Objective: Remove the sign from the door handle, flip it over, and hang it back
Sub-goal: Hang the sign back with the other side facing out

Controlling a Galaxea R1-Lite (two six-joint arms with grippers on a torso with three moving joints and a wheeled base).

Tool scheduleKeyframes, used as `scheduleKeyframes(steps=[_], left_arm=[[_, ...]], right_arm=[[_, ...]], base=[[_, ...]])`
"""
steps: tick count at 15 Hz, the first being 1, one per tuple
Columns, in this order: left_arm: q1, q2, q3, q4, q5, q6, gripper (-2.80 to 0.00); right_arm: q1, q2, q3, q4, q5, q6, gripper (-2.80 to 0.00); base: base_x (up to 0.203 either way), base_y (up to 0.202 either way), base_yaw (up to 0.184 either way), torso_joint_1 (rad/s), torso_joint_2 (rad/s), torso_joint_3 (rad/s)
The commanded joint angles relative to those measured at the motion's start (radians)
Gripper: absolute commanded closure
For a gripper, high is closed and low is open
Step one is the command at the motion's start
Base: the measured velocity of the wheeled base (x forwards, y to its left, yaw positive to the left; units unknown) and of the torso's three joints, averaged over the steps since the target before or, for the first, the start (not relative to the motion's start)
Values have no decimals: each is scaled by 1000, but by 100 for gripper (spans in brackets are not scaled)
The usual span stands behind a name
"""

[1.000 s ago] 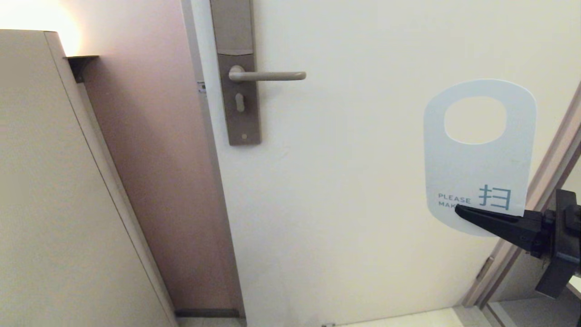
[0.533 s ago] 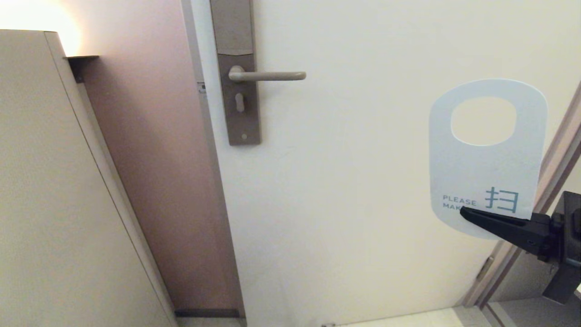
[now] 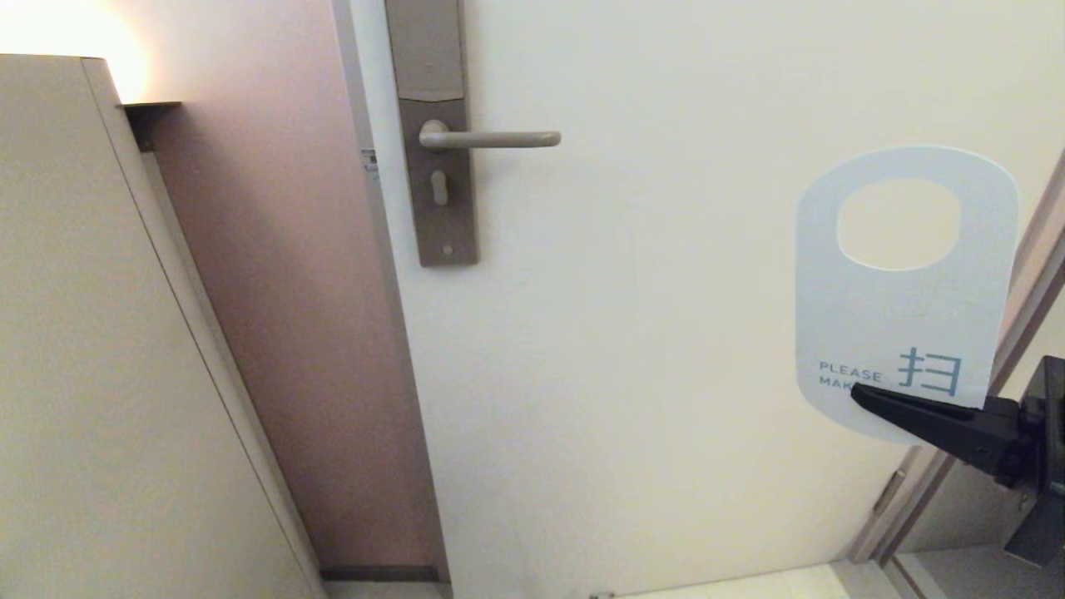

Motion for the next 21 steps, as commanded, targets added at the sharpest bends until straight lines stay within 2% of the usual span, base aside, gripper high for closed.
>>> scheduleKeyframes(steps=[1,9,10,11,12,13,17,21], left_arm=[[2,-9,0,0,0,-9,0],[3,-13,0,0,0,-6,0],[4,-13,0,0,0,-2,0],[4,-13,-1,-2,-2,29,0],[4,-13,-1,-1,-4,88,0],[3,-13,-1,1,-6,187,0],[0,-14,-1,-10,-7,678,0],[-3,-17,-1,-105,-24,1018,0]], right_arm=[[1,2,14,-4,4,-1,0],[2,-1,21,-4,4,-1,0],[0,-1,21,-4,4,-1,0],[1,-1,23,-4,4,-1,0],[2,-1,23,-4,4,-2,0],[1,-1,26,-4,4,-2,0],[0,-1,38,-4,4,-8,0],[2,-1,38,-4,4,-10,0]], base=[[0,0,0,0,0,0],[0,0,0,0,0,0],[0,0,0,0,0,0],[0,0,0,0,0,0],[0,0,0,0,0,0],[0,0,0,0,0,0],[0,0,0,0,0,0],[0,0,0,0,0,0]])
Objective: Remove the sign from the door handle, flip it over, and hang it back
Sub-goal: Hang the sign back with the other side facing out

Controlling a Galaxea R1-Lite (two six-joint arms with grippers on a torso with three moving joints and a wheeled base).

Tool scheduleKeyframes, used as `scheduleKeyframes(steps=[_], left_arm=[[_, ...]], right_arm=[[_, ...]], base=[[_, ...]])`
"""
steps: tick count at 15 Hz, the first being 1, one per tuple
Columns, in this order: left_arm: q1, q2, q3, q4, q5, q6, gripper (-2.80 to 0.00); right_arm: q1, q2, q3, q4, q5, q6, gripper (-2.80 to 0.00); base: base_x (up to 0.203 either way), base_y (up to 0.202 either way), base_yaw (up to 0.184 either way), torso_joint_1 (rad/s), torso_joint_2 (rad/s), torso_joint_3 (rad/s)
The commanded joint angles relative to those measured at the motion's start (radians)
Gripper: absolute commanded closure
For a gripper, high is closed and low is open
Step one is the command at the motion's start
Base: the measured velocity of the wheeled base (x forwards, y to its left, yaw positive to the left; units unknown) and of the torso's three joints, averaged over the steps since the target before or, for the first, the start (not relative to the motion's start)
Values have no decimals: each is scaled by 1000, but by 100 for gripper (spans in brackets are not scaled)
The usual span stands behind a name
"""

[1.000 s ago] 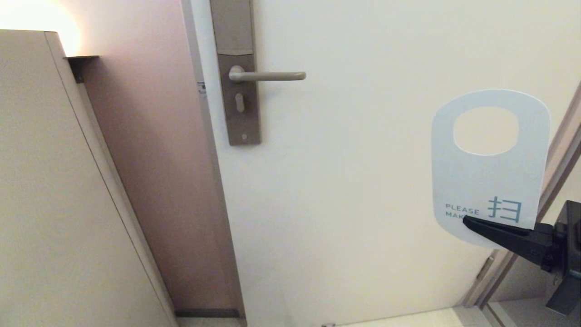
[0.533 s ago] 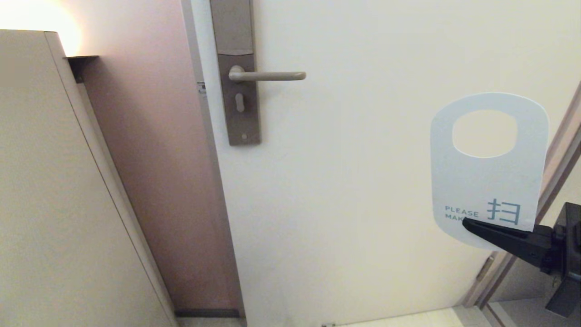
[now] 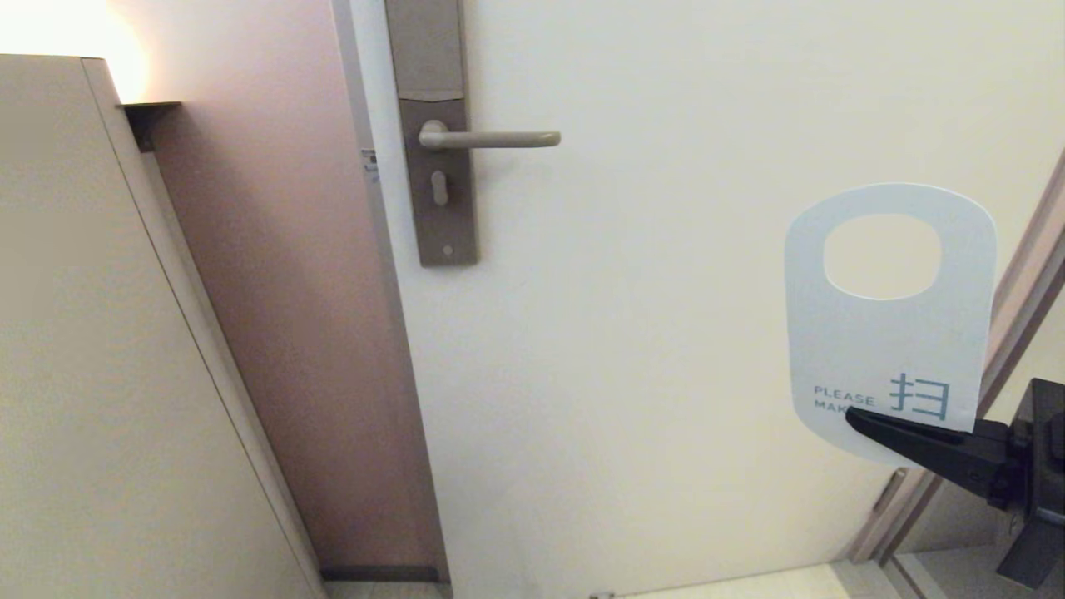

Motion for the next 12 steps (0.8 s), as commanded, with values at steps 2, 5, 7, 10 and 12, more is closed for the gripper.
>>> scheduleKeyframes(steps=[2,5,7,10,12], left_arm=[[-1,-1,0,-6,-22,220,0],[-2,-16,0,99,-44,354,0],[-3,-77,0,160,-47,410,0],[-5,-183,0,220,-141,528,0],[-5,-182,0,226,-157,616,0]], right_arm=[[1,-1,-2,-3,3,-2,0],[1,1,-2,-3,3,-8,0],[1,1,0,-3,3,-8,0],[0,3,2,-3,3,-10,0],[0,3,6,-3,3,-14,0]], base=[[0,0,0,0,0,0],[0,0,0,0,0,0],[0,0,0,0,0,0],[0,0,0,0,0,0],[0,0,0,0,0,0]])
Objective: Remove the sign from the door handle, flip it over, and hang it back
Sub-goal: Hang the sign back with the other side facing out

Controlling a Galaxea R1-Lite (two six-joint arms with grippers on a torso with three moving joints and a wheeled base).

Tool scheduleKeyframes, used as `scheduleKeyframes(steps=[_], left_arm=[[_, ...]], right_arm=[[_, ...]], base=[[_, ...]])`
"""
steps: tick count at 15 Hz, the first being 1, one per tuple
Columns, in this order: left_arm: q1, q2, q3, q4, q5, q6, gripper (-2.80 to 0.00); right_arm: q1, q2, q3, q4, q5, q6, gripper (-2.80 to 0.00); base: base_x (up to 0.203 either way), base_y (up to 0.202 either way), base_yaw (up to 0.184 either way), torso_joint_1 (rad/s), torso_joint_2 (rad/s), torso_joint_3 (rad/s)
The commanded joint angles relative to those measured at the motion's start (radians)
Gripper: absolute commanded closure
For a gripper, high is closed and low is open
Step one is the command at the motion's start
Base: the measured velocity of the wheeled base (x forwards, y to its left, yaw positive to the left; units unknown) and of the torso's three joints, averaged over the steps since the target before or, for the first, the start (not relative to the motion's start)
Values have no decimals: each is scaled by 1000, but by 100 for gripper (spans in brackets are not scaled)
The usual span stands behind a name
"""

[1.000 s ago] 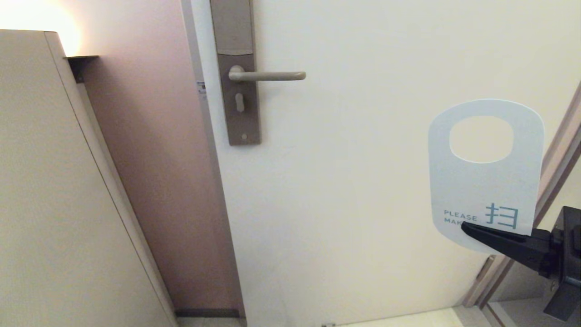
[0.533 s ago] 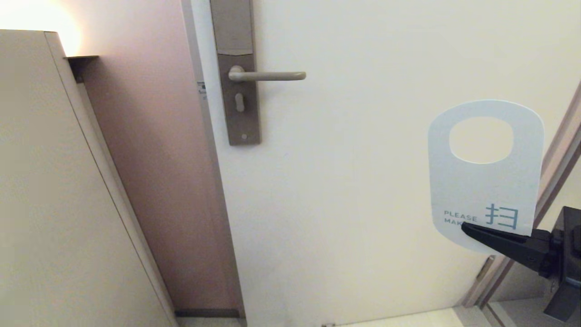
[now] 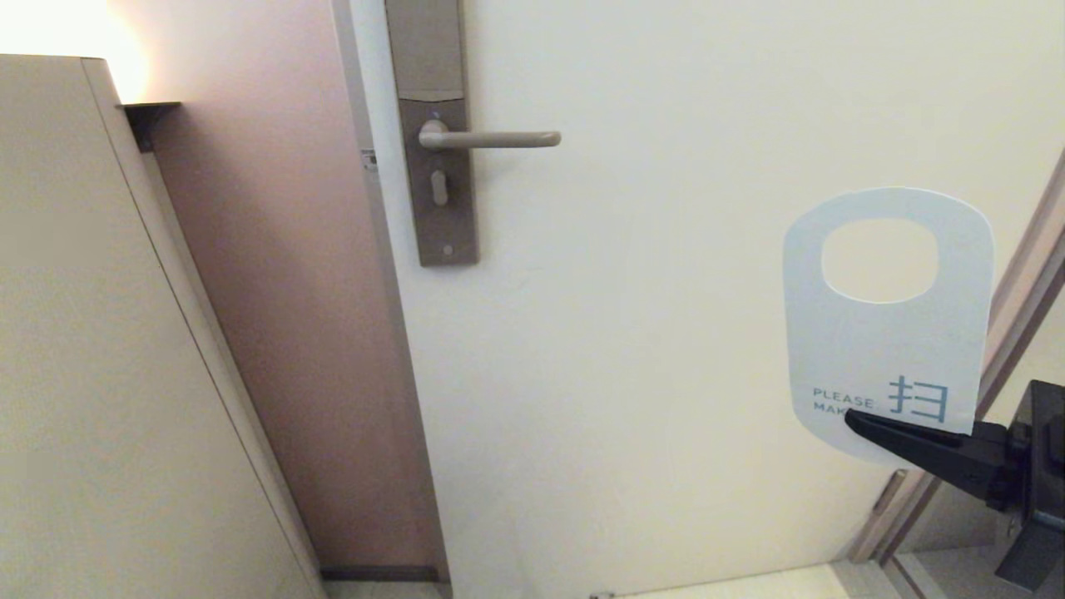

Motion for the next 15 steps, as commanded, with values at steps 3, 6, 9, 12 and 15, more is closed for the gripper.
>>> scheduleKeyframes(steps=[3,6,9,12,15], left_arm=[[0,-22,0,48,2,119,0],[0,-21,0,102,4,209,0],[0,-21,0,98,-17,218,0],[0,-22,0,102,-10,201,0],[0,-22,0,102,-8,187,0]], right_arm=[[0,-1,8,-3,3,-1,0],[-1,0,9,-3,3,-1,0],[-1,5,42,-2,1,3,0],[-1,30,23,-3,-7,7,0],[-1,89,-52,-3,-39,9,0]], base=[[0,0,0,0,0,0],[0,0,0,0,0,0],[0,0,0,0,0,0],[0,0,0,0,0,0],[0,0,0,0,0,0]])
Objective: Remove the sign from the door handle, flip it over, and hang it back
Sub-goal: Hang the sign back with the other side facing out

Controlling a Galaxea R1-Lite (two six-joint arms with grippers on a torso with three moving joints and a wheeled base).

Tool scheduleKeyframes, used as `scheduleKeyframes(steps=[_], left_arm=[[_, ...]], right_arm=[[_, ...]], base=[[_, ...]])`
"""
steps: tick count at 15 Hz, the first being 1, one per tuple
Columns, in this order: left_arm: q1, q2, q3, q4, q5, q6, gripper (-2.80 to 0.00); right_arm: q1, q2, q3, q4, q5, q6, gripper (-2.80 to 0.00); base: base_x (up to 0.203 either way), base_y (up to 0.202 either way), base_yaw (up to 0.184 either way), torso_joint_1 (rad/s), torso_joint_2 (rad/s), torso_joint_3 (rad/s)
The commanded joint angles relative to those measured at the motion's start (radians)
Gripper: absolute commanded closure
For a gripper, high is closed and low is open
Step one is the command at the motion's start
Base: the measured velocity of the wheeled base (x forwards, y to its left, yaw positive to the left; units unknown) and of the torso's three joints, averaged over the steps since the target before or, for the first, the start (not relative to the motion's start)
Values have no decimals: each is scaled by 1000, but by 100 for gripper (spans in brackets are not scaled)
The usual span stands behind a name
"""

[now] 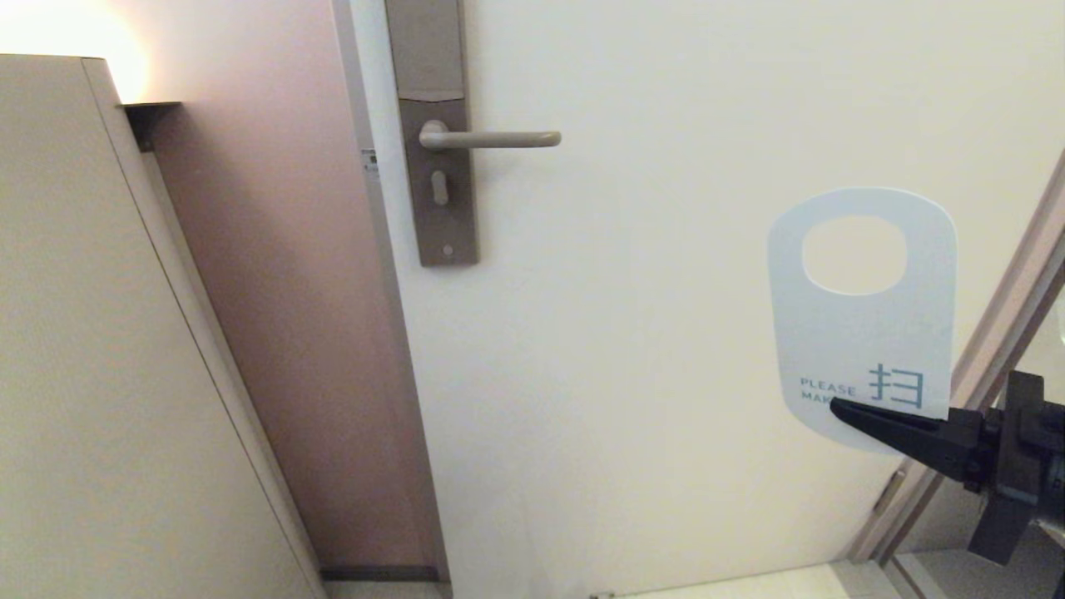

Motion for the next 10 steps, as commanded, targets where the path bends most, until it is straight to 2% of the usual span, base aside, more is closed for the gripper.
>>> scheduleKeyframes(steps=[1,6,10], left_arm=[[0,-2,0,1,-1,-19,0],[-1,-2,1,-5,22,-110,0],[0,-2,0,-3,24,-113,0]], right_arm=[[1,46,-34,-3,-2,-2,0],[1,108,-94,-69,-19,14,0],[2,216,-217,-108,-43,21,0]], base=[[0,0,0,0,0,0],[0,0,0,0,0,0],[0,0,0,0,0,0]])
